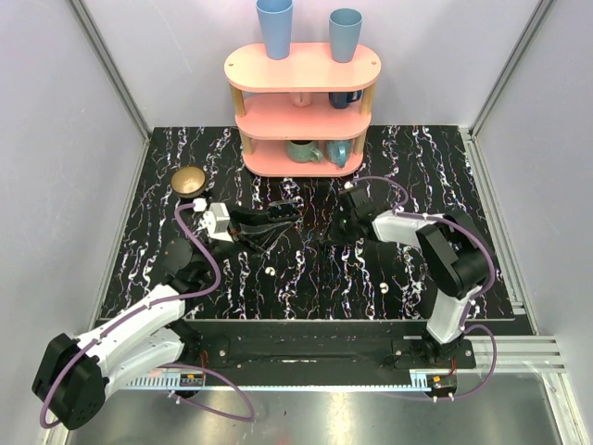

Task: Insert the wireless bluetooth earbuds into the charging case
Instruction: Move the left earbud to the center of the board.

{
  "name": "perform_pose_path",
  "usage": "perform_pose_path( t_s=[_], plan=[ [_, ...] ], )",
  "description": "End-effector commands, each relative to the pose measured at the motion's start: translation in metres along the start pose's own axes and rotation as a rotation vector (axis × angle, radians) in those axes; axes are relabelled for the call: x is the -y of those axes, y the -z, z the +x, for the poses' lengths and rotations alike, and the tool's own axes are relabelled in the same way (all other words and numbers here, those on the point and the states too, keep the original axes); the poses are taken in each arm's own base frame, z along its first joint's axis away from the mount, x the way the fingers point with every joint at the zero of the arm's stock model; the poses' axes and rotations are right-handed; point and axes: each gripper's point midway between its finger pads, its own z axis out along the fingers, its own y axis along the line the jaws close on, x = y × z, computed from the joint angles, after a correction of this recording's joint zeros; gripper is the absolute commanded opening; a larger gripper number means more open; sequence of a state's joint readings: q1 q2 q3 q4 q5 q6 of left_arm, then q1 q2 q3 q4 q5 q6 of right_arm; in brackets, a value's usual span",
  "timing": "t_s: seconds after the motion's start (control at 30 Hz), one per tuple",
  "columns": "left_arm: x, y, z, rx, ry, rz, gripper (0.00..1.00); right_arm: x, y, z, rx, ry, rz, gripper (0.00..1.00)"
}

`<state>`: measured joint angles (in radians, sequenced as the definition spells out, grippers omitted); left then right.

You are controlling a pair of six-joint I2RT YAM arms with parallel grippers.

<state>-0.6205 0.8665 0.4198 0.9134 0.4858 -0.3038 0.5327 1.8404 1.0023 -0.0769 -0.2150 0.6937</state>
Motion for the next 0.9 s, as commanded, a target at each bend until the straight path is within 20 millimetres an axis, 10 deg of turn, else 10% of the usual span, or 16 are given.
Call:
perform_pose_path(
  t_s=[0.0, 0.37, 0.67, 0.87],
  plan=[
    [0.006, -0.007, -0.030, 0.083, -0.042, 0.028, 0.00, 0.009, 0.020, 0.009, 0.053, -0.081, 0.056, 0.16],
    [0.004, -0.009, -0.027, 0.074, -0.030, 0.025, 0.00, 0.016, 0.033, 0.035, 0.090, -0.162, 0.043, 0.41],
    [0.002, -0.010, -0.027, 0.070, -0.030, 0.017, 0.00, -0.028, 0.066, -0.018, 0.252, 0.224, -0.064, 0.54],
    [0.003, -0.011, -0.028, 0.072, -0.027, 0.023, 0.00, -0.022, 0.052, -0.030, 0.193, 0.323, 0.019, 0.43]
  ],
)
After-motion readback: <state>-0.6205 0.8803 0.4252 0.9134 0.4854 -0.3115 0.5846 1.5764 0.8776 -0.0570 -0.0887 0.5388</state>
